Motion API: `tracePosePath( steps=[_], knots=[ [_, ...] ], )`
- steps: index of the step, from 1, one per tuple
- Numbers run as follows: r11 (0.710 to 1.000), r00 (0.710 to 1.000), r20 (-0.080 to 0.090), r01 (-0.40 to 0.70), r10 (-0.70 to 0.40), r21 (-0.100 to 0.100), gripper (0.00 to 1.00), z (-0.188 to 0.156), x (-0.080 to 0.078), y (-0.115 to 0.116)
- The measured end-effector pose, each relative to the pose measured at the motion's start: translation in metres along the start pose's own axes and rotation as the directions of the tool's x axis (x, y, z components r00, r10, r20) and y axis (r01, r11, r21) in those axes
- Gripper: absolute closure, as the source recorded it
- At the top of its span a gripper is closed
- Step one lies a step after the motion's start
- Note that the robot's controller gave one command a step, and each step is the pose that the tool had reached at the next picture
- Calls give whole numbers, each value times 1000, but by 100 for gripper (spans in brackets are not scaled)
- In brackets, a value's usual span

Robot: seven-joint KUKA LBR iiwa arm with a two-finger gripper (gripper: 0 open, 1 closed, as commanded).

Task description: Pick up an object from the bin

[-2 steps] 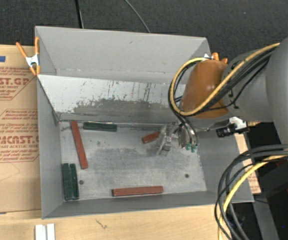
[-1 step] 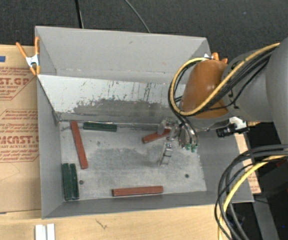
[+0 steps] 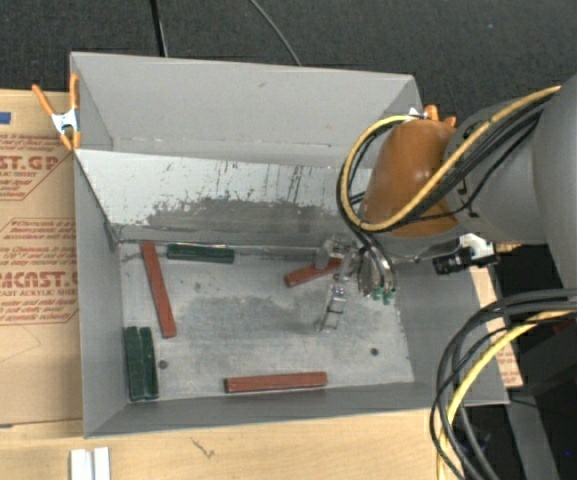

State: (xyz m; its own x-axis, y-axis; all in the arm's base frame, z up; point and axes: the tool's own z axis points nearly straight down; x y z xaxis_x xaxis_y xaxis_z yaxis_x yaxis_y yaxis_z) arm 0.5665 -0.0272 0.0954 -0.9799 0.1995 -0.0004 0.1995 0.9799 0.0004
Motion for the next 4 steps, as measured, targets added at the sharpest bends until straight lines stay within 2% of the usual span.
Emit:
tracePosePath(
  steps=[1,2,3,4],
  knots=[
    [996,996,4,94,-94,1,100,23,-26,12],
    [996,996,4,94,-94,1,100,23,-26,12],
    [997,997,-2,76,-76,0,0,-71,-22,10],
    [998,998,6,64,-64,-1,0,-136,-23,9]
  ],
)
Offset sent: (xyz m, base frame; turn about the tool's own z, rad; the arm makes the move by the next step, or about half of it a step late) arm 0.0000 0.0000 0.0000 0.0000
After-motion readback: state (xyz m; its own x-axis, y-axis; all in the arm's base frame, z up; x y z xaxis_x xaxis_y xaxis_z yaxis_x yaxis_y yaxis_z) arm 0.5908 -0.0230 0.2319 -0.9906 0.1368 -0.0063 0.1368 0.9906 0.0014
